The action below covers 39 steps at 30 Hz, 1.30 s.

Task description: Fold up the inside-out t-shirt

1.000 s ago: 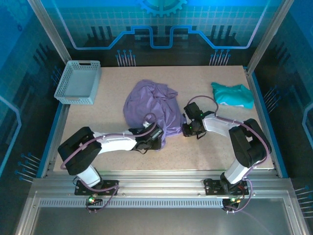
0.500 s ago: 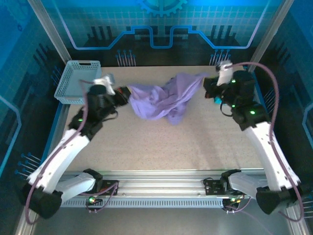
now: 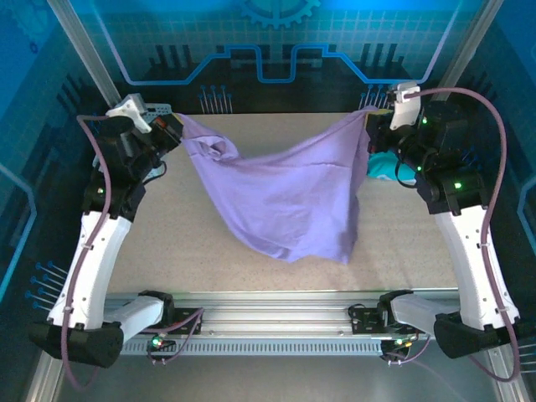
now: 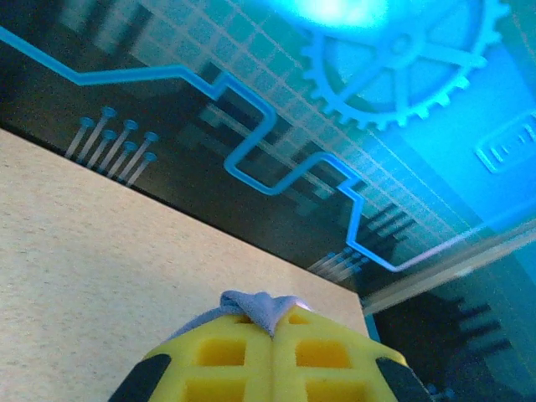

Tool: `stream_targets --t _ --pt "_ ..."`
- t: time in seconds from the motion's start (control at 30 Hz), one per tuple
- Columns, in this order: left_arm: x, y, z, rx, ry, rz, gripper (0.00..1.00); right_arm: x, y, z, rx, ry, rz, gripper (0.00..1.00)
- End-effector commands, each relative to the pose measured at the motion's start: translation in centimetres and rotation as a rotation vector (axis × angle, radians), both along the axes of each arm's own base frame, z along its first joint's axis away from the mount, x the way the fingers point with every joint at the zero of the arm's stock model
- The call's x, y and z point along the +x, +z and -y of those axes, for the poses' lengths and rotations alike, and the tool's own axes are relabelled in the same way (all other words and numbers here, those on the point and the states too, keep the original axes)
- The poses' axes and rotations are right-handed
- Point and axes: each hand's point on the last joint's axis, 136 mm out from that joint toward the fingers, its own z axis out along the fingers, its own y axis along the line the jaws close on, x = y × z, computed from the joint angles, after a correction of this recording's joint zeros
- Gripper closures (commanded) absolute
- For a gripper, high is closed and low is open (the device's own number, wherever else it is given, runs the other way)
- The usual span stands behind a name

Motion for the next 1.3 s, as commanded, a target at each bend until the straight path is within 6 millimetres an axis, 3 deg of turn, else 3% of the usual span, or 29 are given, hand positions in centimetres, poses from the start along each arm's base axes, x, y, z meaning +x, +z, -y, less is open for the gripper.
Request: stream_targets --t 0.0,0.07,0.17,0.33,0.47,0.57,0.63,0.7,0.87,0.97,1.1,1.27 --pt "-0.6 2.9 -1.7 -0.034 0.028 0.061 1.00 -0.7 2.7 2.3 -0.004 -0.066 0.063 1.00" --pt "-0.8 4.0 -2.8 -0.031 0.063 0.080 1.00 -0.8 3.8 2.7 0.012 -0.069 0.086 1.00" --pt "-1.1 5.2 -4.0 -0.023 0.107 0.108 1.00 -1.2 5.2 1.7 0.045 -0.009 0.110 1.00" --pt "-0.1 6.1 -3.8 -0.034 0.094 0.119 1.00 -2.0 6.5 0.2 0.061 0.075 0.137 1.00" --pt "1.5 5.4 -3.5 -0.070 0.076 0.111 1.00 -3.1 7.5 -0.2 0.054 0.106 0.161 1.00" --pt "4.2 4.0 -2.7 -0.117 0.031 0.077 1.00 -4.3 8.2 -1.6 0.062 0.174 0.183 1.00" --pt "6.0 3.6 -1.3 -0.141 -0.026 0.046 1.00 -4.7 8.6 -1.7 0.045 0.171 0.195 1.00" --pt "7.4 4.0 1.1 -0.113 -0.081 0.038 1.00 -4.5 8.7 -0.6 0.020 0.110 0.199 1.00" --pt "9.0 5.7 7.2 -0.030 -0.186 0.075 1.00 -2.5 7.7 2.2 -0.004 -0.011 0.161 1.00" --pt "10.5 7.0 9.2 0.000 -0.207 0.111 1.00 -0.7 8.0 3.9 0.007 -0.069 0.147 1.00" --pt "12.6 10.5 11.3 -0.014 -0.274 0.194 1.00 -0.3 10.8 5.4 0.033 -0.111 0.199 1.00" --pt "13.2 16.2 13.6 -0.004 -0.378 0.329 1.00 -3.2 15.9 4.8 0.045 -0.080 0.322 1.00"
